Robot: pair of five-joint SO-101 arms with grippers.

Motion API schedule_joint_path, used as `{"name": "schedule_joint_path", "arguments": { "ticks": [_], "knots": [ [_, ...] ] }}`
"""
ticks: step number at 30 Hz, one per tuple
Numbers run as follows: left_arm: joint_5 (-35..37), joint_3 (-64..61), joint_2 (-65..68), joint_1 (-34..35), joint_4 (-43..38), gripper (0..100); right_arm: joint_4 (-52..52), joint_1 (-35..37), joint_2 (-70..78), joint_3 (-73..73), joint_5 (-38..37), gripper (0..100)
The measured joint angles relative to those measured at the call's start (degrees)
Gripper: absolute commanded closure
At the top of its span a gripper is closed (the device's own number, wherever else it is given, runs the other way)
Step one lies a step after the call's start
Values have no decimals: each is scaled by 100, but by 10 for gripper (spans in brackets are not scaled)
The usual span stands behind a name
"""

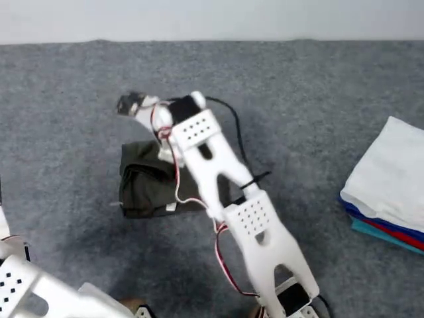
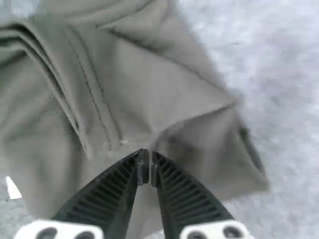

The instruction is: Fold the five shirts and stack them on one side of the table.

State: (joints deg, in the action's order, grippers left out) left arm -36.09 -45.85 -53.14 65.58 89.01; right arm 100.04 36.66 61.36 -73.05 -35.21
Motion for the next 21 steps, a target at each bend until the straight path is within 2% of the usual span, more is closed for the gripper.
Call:
{"name": "schedule_joint_path", "arguments": {
  "ticks": [5, 12, 14, 17, 21],
  "knots": [
    [0, 0, 0, 0, 0, 985, -730, -18, 448, 0, -88, 976],
    [0, 0, 0, 0, 0, 985, -3270, 325, 510, -35, -88, 980],
    [0, 0, 0, 0, 0, 985, -3719, 475, 519, -246, -88, 980],
    [0, 0, 0, 0, 0, 985, -3789, 651, 510, -712, -88, 980],
    [0, 0, 0, 0, 0, 985, -3174, 677, 510, -1248, -88, 980]
  ]
}}
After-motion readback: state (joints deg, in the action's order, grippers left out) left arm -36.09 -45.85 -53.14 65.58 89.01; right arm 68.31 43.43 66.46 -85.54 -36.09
